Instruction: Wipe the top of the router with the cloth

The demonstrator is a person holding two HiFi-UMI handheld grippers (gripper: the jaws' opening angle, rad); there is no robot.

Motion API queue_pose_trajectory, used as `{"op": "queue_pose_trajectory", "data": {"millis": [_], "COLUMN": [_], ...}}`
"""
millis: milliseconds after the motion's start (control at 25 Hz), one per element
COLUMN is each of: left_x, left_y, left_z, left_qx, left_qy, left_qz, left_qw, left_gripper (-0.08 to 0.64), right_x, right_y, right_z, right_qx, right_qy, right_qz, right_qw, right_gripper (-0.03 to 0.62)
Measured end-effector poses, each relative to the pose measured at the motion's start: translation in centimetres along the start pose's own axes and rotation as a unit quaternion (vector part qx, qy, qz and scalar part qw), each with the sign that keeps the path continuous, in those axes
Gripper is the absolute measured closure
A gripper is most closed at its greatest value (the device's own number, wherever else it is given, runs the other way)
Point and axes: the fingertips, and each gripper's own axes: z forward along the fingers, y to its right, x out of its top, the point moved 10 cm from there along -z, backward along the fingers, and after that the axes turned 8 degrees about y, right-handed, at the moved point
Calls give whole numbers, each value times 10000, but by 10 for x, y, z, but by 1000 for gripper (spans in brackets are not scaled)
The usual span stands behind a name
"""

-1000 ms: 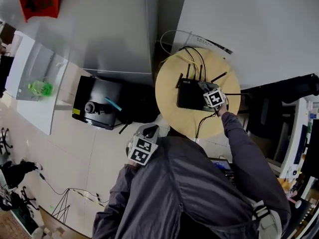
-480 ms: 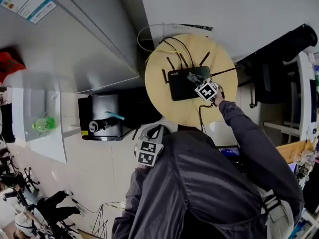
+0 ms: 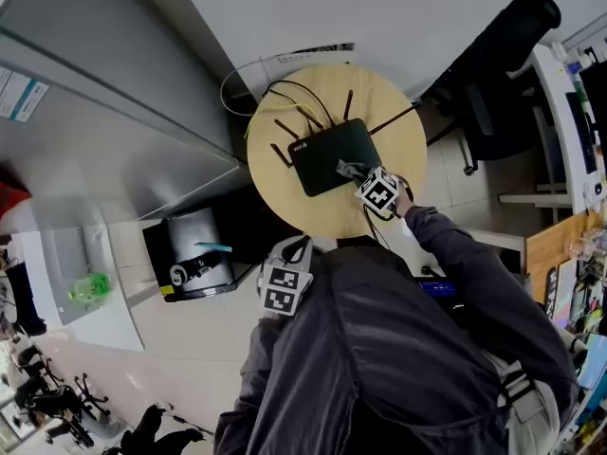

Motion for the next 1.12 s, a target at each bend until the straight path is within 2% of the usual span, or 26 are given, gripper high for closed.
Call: {"op": "queue_pose_trajectory", "data": {"millis": [200,400,640,800,1120], "left_x": [4,8,11,11,17], "left_y": [-2,-4,-4,-2,0], "left_z": [4,4,2,1,11], "left_qx": [-91,23,235,367,319], "left_qy": [-39,-46,-89,-131,-262], "left_qz": [121,95,-36,-139,-130], "left_qw": [9999,9999,9997,9991,9991], "left_gripper": [560,560,560,560,560], "right_x": [0,7,36,48,41], "right_y": [-2,9,56,84,87], "right_z": [0,3,8,21,25], "right_qx": [-27,445,-32,-388,-441], "right_qy": [51,-229,192,155,152], "right_qz": [67,245,337,149,19], "right_qw": [10000,9984,9992,9990,9989], "right_gripper": [557,555,555,555,555]}}
